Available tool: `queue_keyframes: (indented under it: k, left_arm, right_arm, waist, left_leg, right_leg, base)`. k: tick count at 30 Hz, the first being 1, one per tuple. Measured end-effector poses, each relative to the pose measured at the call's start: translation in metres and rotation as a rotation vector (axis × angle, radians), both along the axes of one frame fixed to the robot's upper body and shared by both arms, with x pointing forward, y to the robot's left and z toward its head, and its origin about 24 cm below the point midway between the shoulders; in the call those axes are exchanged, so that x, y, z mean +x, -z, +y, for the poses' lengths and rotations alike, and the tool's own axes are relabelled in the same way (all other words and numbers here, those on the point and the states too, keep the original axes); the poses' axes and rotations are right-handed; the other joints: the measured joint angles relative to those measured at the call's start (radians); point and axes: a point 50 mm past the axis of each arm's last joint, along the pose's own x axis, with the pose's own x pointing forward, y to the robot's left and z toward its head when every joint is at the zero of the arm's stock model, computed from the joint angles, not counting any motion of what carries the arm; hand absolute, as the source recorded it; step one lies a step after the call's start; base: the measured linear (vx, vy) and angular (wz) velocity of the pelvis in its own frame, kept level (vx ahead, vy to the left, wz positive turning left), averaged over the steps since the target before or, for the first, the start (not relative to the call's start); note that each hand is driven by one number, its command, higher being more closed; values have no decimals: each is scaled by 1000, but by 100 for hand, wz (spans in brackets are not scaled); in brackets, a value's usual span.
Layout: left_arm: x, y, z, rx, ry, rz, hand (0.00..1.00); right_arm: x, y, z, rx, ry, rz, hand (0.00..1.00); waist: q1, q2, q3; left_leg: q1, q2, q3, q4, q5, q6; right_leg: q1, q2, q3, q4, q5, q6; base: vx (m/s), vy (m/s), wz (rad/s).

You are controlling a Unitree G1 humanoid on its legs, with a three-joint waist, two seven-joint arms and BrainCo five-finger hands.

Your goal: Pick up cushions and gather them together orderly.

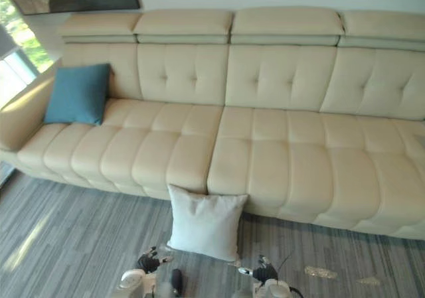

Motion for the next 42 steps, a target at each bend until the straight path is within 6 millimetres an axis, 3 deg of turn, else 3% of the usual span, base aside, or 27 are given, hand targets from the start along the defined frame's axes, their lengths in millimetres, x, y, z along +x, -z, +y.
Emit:
queue_keyframes:
  k: [2, 7, 9, 11, 12, 13, 14, 15, 16, 18, 19, 22, 30, 32, 34, 36, 37, 40, 42]
  left_arm:
    - [-3, 1, 9, 22, 1, 14, 0]
    - [-8, 3, 11, 31, 9, 30, 0]
    - [-10, 4, 7, 29, 27, 36, 0]
    - [-10, 4, 7, 39, 53, 38, 0]
    - [-14, 4, 11, 51, 51, 50, 0]
    - [-15, 4, 14, 58, 50, 53, 0]
    - [-15, 5, 14, 58, 50, 53, 0]
    - [-15, 4, 15, 60, 49, 53, 0]
    - [-16, 4, 21, 75, 49, 56, 0]
    - [-13, 4, 16, 63, 48, 49, 0]
    - [-14, 5, 11, 48, 45, 54, 0]
    - [-16, 6, 8, 37, 37, 55, 0]
    - [-13, 3, 17, 46, -65, 31, 0]
    - [6, -7, 21, 42, -136, -47, 0]
    - [39, -25, 25, 31, -213, -175, 0]
    - [66, -43, 37, 19, -316, -274, 0]
    - [126, -100, 62, -48, -535, -557, 0]
    - [136, -108, 59, -85, -558, -590, 0]
    - [147, -122, 57, -103, -550, -646, 0]
  right_arm:
    - [-1, 1, 9, 24, 0, 5, 0]
    - [0, 1, 6, 16, 0, 1, 0]
    - [8, -3, -1, -6, -10, -19, 0]
    - [14, -5, -2, -11, -18, -33, 0]
    - [14, -5, 2, -8, -34, -33, 0]
    - [14, -4, 3, -9, -47, -32, 0]
    - [14, -4, 3, -9, -47, -32, 0]
    - [14, -4, 3, -9, -47, -32, 0]
    - [7, -2, 4, -5, -48, -14, 0]
    - [6, -2, 1, -7, -32, -13, 0]
    - [5, -2, -4, -21, -25, -12, 0]
    - [2, -2, -7, -24, -17, -6, 0]
    - [1, -2, -6, -1, 65, -22, 0]
    - [19, -10, -3, 6, 79, -98, 0]
    - [52, -30, -6, -4, 109, -238, 0]
    - [83, -51, -8, -7, 138, -364, 0]
    - [157, -118, -4, 46, 197, -680, 0]
    - [172, -136, -4, 67, 232, -749, 0]
    - [179, -152, -7, 72, 246, -823, 0]
  waist:
    - [5, -35, -16]
    - [11, -10, -10]
    - [10, 26, -2]
    - [8, 14, 8]
    - [3, 9, 5]
    - [1, 4, 3]
    - [1, 5, 3]
    - [0, 6, 4]
    - [1, -21, -4]
    - [-4, -5, 3]
    - [-5, 15, 3]
    - [-5, 28, 1]
    - [0, -2, 15]
    - [4, -22, 42]
    - [7, -22, 109]
    - [21, -26, 138]
    - [38, -15, 214]
    - [43, -14, 240]
    - [55, -6, 272]
  left_leg:
    - [2, -34, 23, -1, -13, 22]
    - [75, -64, 59, -1, -73, 64]
    - [113, -43, 101, -7, -89, 71]
    - [158, -50, 130, -25, -95, 80]
    - [175, -51, 133, -31, -98, 83]
    - [188, -39, 132, -43, -98, 83]
    - [188, -32, 128, -43, -98, 81]
    - [183, -15, 114, -39, -98, 74]
    - [166, -36, 82, -25, -102, 60]
    - [159, -25, 48, -1, -112, 45]
    - [148, -9, 16, 2, -114, 42]
    - [158, 14, -20, -4, -113, 41]
    - [127, 5, -34, 18, -111, 29]
    - [7, -2, -33, 142, -134, 16]
    - [-202, 16, -28, 383, -206, 22]
    - [-399, 40, -12, 577, -298, 24]
    - [-770, 97, -7, 847, -351, 30]
    - [-815, 116, -8, 864, -330, 13]
    - [-822, 118, -5, 862, -329, 13]
  right_leg:
    - [5, -37, 3, -23, 13, 27]
    - [21, -68, 25, 42, 21, 46]
    - [-99, -54, 60, 284, 14, 56]
    - [-186, -74, 42, 471, 8, 44]
    - [-196, -83, 8, 506, -32, 29]
    - [-201, -64, -28, 478, -77, 21]
    - [-201, -51, -39, 457, -84, 19]
    - [-199, -6, -58, 354, -86, 9]
    - [-193, 13, -58, 253, -54, -44]
    - [-172, 22, -72, 254, -56, -42]
    - [-166, 33, -92, 235, -57, -43]
    - [-122, 57, -126, 198, -52, -53]
    - [-126, 46, -145, 209, -49, -57]
    - [-226, 19, -139, 306, -61, -53]
    - [-393, 12, -134, 454, -77, -62]
    - [-578, 11, -109, 600, -152, -74]
    - [-952, 26, -76, 838, -179, -86]
    - [-993, 28, -91, 851, -158, -110]
    - [-999, 26, -91, 861, -169, -106]
  base:
    - [241, 236, -22]
    - [129, 138, -25]
    - [52, 107, -51]
    - [63, 80, -39]
    - [97, -1, -24]
    - [80, -40, -7]
    - [73, -90, 6]
    - [56, -118, 26]
    - [67, -133, 35]
    - [73, -117, 32]
    - [78, -115, 24]
    - [66, -128, 27]
    - [5, -12, 11]
    - [-134, 29, 20]
    - [-301, 33, 15]
    - [-542, -2, -33]
    - [-648, -74, -47]
    - [-206, -59, -14]
    - [-15, -43, 8]
